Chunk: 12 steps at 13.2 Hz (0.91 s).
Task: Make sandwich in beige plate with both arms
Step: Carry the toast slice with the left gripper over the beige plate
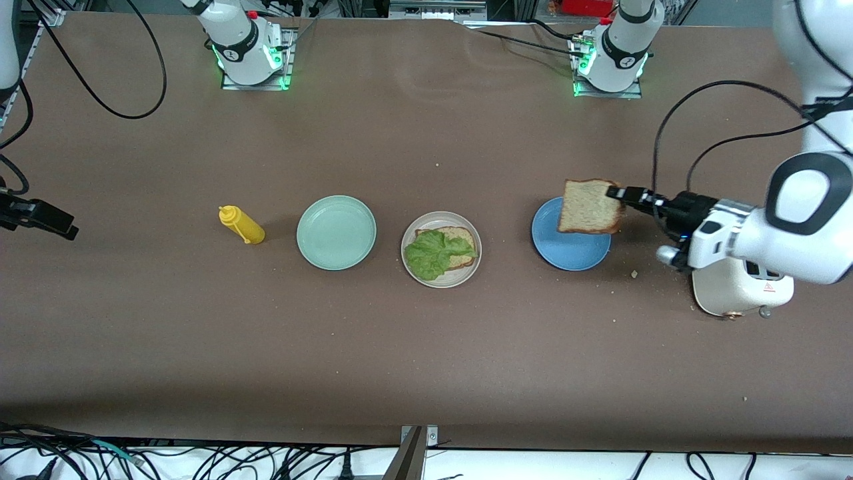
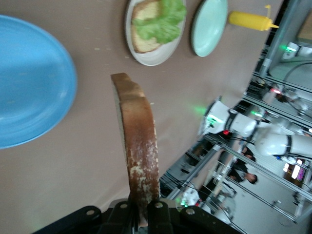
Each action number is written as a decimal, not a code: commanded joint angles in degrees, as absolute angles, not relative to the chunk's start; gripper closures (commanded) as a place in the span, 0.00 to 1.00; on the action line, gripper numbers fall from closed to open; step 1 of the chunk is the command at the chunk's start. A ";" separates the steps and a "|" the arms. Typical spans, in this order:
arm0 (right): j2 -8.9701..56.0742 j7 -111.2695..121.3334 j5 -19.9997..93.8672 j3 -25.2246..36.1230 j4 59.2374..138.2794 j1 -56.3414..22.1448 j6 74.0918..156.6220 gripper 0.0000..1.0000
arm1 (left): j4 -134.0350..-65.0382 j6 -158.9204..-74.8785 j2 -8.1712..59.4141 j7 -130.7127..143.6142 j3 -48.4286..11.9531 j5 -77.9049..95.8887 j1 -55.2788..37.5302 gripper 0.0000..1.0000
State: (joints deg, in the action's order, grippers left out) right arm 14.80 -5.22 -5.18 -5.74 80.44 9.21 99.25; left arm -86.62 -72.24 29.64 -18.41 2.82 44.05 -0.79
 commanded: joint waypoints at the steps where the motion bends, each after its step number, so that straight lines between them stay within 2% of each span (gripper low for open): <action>1: 14.33 -4.49 -5.72 -3.02 81.04 8.80 99.67 0.00 | -84.90 -71.36 32.16 -20.46 3.43 49.03 -2.80 1.00; 3: 14.76 -4.92 -0.73 -1.32 81.12 8.26 100.37 0.00 | -84.90 -73.81 32.87 -20.92 3.52 52.98 -5.96 1.00; 8: 14.68 -5.10 -0.79 -0.97 81.12 7.56 100.20 0.00 | -85.25 -81.19 34.89 -20.83 3.51 58.43 -10.62 1.00; 12: 15.11 -5.10 -0.97 -1.05 81.04 7.56 99.76 0.00 | -85.52 -91.29 37.87 -20.74 3.52 65.55 -15.81 1.00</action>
State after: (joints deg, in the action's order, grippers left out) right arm 15.49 -5.28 -1.65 -1.49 80.56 8.12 99.86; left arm -86.50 -88.25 35.95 -19.84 2.78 62.03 -13.41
